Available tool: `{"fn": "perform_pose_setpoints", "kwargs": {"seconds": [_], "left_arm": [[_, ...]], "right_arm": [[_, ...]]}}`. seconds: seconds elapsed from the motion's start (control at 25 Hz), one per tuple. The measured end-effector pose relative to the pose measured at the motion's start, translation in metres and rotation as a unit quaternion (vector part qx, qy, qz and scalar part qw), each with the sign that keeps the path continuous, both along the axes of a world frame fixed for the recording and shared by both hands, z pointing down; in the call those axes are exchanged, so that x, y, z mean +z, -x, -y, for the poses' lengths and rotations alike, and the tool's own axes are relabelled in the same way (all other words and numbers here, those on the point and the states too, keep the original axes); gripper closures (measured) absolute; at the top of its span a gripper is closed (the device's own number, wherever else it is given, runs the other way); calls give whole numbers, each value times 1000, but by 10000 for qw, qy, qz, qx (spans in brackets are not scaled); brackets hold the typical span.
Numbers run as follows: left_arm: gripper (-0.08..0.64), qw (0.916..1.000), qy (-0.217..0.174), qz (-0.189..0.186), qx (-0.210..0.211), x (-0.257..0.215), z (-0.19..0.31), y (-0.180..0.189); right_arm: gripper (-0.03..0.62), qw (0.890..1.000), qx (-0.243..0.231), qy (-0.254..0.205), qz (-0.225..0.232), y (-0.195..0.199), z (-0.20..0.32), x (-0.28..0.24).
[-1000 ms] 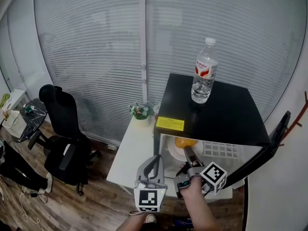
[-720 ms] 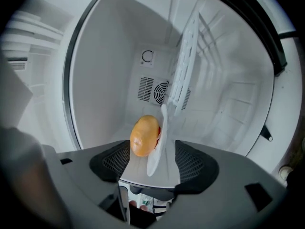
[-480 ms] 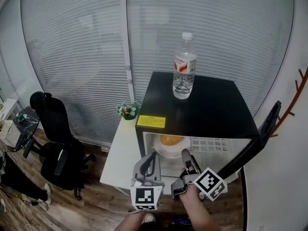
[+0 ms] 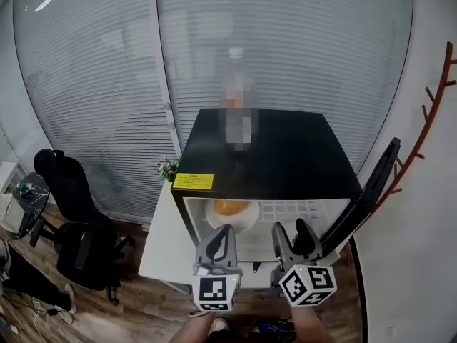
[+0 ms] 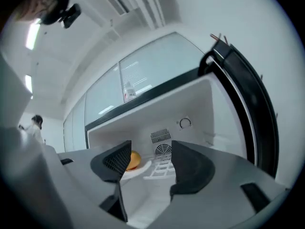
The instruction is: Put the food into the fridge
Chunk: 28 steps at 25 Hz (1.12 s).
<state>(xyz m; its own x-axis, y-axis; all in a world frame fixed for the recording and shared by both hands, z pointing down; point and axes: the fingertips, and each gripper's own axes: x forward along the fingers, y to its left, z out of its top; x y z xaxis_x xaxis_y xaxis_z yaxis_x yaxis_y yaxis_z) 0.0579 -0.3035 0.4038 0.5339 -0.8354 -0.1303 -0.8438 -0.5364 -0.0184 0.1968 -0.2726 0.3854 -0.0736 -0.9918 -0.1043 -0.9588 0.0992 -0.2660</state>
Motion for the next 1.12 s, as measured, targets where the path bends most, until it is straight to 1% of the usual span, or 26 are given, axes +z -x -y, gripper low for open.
{"fn": "perform_pose_setpoints", "kwargs": {"seconds": [0.04,0.12,0.28,0.36,0.48,0.56,0.68,0.96,1.12], "left_arm": [[534,10000,2,16,18,0,-1,-3],[534,10000,-4,26,44,0,-4,-10],[534,9999,-58,-100,67,-5,-9,-21],[534,10000,-30,12,85,-1,-11,-23],[534,9999,-5,109,100,3,-13,-25],[534,9999,-17,120,90,3,-14,-26],[534,9999,-30,126,73,4,-15,-27],[534,9999,-32,137,15,7,-14,-24],[534,10000,-18,56,-32,5,-12,-22]], "right_arm": [[310,9994,14,-77,-323,0,-2,-2],[322,9967,8,-245,-768,-1,-6,-4],[439,9889,187,-550,-1364,-3,-14,-9],[486,9860,294,-578,-1538,-2,-17,-10],[543,9854,325,-466,-1607,-1,-16,-4],[549,9848,316,-382,-1663,1,-14,0],[557,9818,312,-376,-1833,4,-12,3],[557,9833,305,-393,-1750,5,-9,4],[557,9833,296,-413,-1748,5,-7,4]]}}
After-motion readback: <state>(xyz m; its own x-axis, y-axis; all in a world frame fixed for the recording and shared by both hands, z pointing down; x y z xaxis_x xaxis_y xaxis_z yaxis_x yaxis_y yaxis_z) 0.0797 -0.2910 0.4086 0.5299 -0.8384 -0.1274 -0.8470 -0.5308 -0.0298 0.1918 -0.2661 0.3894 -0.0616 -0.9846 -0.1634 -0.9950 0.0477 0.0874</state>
